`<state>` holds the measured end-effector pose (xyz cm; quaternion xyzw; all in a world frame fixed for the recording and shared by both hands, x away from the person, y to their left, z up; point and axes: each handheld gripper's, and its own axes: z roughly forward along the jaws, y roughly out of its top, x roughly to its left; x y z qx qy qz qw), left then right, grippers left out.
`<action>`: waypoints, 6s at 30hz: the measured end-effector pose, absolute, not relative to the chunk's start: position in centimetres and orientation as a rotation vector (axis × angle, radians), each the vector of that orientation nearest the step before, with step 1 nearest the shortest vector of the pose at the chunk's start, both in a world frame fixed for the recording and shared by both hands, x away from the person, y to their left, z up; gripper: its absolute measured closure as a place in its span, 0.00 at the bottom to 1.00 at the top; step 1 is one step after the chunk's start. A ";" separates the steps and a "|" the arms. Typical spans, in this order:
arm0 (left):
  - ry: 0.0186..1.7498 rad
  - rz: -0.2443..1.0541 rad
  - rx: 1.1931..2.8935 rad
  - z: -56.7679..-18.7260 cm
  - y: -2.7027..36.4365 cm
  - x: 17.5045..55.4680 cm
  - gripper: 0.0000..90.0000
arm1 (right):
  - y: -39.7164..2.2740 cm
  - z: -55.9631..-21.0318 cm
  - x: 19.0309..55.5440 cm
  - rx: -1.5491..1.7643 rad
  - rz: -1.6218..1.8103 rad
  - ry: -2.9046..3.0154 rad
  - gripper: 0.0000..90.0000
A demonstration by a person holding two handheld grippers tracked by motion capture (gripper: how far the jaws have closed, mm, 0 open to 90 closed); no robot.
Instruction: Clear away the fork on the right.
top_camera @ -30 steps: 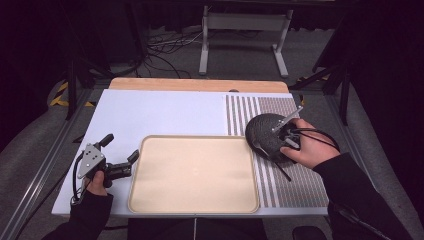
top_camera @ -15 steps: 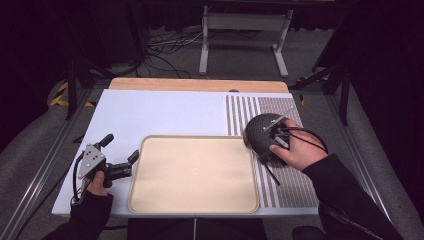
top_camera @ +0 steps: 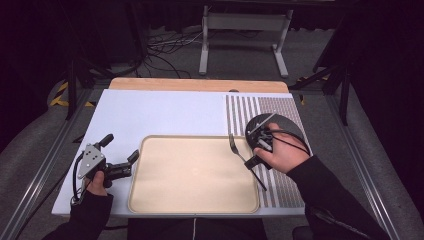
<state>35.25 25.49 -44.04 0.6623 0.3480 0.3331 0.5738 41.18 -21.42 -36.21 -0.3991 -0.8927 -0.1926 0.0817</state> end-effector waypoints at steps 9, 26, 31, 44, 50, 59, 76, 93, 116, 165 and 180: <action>0.814 0.782 1.556 -44.0 25.5 35.3 0.00 | -19.5 -38.0 41.6 -1.226 -0.534 -2.618 0.94; 0.814 0.780 1.548 -44.1 25.5 35.3 0.00 | -17.6 -40.2 42.0 -1.292 -0.462 -2.568 0.94; 0.814 0.779 1.550 -44.0 25.6 35.3 0.00 | -17.2 -40.5 42.1 -1.301 -0.442 -2.567 0.94; 0.813 0.779 1.549 -44.1 25.6 35.3 0.00 | -17.1 -41.1 42.4 -1.333 -0.429 -2.545 0.94; 0.815 0.781 1.548 -44.0 25.6 35.2 0.00 | -17.2 -41.4 42.5 -1.354 -0.417 -2.535 0.94; 0.813 0.781 1.548 -44.0 25.6 35.2 0.00 | -17.2 -41.5 42.4 -1.369 -0.434 -2.537 0.92; 0.813 0.779 1.548 -44.0 25.6 35.2 0.00 | -16.6 -39.7 42.2 -1.055 -0.895 -2.856 0.34; 0.813 0.780 1.547 -44.0 25.6 35.2 0.00 | -14.2 -39.7 43.2 -0.450 -1.120 -3.028 0.33; 0.810 0.784 1.553 -44.0 25.6 35.2 0.00 | -13.6 -43.6 44.9 -0.368 -1.121 -3.079 1.00; 0.809 0.779 1.557 -44.1 25.6 35.2 0.00 | -17.6 -43.6 46.2 -0.596 -0.993 -3.216 1.00; 0.810 0.778 1.561 -44.1 25.5 35.3 0.00 | -19.3 -43.5 46.6 -0.689 -0.988 -3.212 1.00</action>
